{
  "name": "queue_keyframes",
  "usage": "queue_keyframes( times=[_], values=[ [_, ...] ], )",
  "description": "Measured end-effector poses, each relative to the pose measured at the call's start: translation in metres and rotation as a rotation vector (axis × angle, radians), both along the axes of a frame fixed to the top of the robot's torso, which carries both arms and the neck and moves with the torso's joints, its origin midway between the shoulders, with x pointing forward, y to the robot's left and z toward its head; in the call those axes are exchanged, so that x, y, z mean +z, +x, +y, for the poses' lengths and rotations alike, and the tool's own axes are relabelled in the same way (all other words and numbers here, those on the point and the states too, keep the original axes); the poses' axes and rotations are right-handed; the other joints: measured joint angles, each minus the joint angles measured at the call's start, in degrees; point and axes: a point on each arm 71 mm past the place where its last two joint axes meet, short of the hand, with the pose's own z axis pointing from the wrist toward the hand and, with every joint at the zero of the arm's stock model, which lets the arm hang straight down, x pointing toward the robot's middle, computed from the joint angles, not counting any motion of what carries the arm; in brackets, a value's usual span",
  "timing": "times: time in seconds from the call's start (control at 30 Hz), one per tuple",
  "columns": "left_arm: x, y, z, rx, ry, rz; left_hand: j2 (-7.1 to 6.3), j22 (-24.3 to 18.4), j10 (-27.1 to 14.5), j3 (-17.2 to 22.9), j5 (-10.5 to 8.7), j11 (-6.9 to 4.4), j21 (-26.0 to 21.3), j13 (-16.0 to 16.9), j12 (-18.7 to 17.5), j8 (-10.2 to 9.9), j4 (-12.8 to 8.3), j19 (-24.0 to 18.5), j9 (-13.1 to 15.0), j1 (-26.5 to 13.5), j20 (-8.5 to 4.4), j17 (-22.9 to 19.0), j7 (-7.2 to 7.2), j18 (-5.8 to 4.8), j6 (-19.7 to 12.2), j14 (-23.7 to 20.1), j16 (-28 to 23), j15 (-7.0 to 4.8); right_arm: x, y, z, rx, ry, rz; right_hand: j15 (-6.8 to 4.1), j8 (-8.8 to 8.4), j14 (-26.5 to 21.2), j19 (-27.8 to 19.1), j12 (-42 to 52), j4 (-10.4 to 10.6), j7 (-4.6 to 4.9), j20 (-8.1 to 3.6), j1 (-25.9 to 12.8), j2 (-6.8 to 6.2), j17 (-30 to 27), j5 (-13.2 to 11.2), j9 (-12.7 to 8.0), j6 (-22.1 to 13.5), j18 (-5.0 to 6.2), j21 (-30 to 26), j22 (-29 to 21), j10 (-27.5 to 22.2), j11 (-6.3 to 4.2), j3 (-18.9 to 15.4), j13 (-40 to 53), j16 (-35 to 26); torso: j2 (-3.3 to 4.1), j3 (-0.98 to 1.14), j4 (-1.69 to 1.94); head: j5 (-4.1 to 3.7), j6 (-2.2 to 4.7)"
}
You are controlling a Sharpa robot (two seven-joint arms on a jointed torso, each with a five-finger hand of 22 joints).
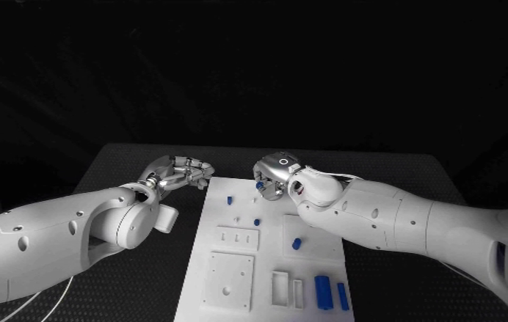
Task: Assemble the parts on the task board
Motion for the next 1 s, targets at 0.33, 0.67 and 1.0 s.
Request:
queue_keyframes(
  times=[0.33, 0.67, 1.0],
  values=[
    [-0.0003, 0.0013, -0.0018, -0.001, 0.001, 0.0, 0.0, -0.01, 0.0, 0.0, 0.0, 0.0, 0.0, -0.01, 0.0, 0.0, 0.0, 0.0, 0.0, 0.0, 0.0, -0.01, 0.0, 0.0, 0.0, 0.0, 0.0, 0.0, 0.0002, 0.0009, -0.0025, -0.004, -0.006, -0.004, 0.03, -0.19, -0.03, -0.08, -0.21, 0.14, -0.19, -0.07, 0.33, -0.14, 0.0, -0.01, 0.03, 0.19, 0.0, 0.48, 0.0, 0.0, 0.0, 0.14, -0.01, 0.0, 0.38, -0.17, 0.07, -0.1, -0.06],
    [-0.0004, 0.0014, -0.0059, -0.01, -0.001, 0.001, 0.0, -0.01, 0.0, 0.0, 0.0, 0.0, 0.22, 0.04, -0.22, 0.0, 0.0, 0.0, 0.0, 0.0, 0.0, 0.04, 0.0, -0.01, 0.0, 0.0, 0.0, 0.0, 0.0005, 0.004, -0.0015, -0.009, -0.016, -0.011, 0.04, 0.02, -0.03, -0.08, -0.22, 0.14, -0.2, -0.07, 0.4, -0.07, -0.01, -0.05, 0.03, 0.19, 0.0, 0.48, -0.01, -0.01, 0.0, 0.13, -0.01, 0.21, 0.48, -0.21, 0.1, -0.06, -0.43],
    [-0.0003, 0.0012, -0.0057, -0.01, -0.001, 0.001, 0.0, -0.02, 0.0, 0.16, 0.0, 0.0, 0.22, 0.04, -0.22, 0.0, 0.15, -0.03, 0.0, 0.0, -0.03, 0.04, 0.0, -0.02, 0.0, 0.0, 0.0, 0.0, 0.0004, 0.0034, 0.0027, -0.002, -0.017, -0.012, 0.05, 0.02, -0.03, -0.08, -0.22, 0.3, -0.2, -0.06, 0.4, -0.07, -0.01, 0.22, 0.03, 0.19, 0.0, 0.7, -0.02, -0.01, 0.0, 0.28, 0.03, 0.21, 0.53, -0.19, 0.16, 0.29, -0.68]
  ],
)
